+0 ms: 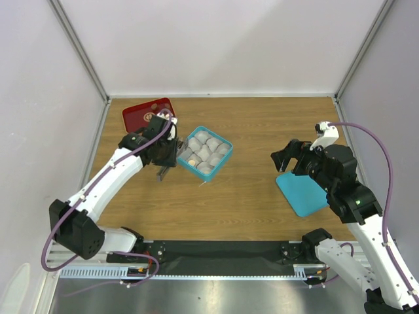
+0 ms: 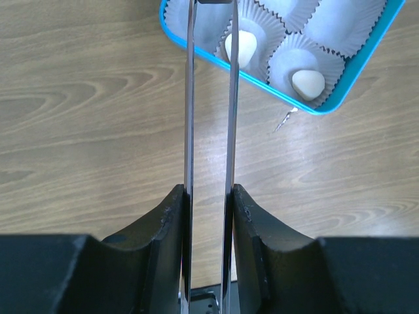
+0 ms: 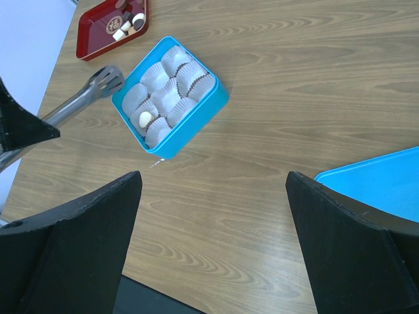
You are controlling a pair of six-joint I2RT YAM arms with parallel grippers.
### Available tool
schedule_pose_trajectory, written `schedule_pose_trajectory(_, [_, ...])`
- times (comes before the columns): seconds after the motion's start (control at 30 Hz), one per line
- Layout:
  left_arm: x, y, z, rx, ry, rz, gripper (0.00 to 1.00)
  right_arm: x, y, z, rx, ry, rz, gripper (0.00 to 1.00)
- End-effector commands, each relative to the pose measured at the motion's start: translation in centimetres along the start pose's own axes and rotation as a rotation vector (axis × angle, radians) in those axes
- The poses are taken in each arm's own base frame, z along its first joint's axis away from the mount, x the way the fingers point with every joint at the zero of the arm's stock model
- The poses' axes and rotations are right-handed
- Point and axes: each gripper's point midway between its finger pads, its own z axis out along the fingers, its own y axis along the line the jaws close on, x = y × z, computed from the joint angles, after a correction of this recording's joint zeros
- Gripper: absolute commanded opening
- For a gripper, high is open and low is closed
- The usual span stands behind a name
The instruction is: Pack the chocolate
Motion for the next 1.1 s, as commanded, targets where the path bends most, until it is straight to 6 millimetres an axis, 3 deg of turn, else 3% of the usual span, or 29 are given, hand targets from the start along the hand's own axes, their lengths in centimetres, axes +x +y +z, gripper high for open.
schedule_pose_trajectory(0.0, [-0.8,-0.6,1.0,0.008,-0.014,-0.004,0.35,-0.8,0.2,-0.3,-0.008,-0.031,0.000,1.00])
schedule_pose_trajectory(0.6, [0.9,-0.4,2.4,-0.022,0.059,0.016,0.39,-1.0,0.5,-0.1,-0.022,-0.037,0.000,1.00])
schedule_pose_trajectory(1.07, [-0.4,0.0,2.4,-0.056,0.028,0.006,0.44,-1.1,0.3,-0.4,-0.014,-0.047,-0.005,1.00])
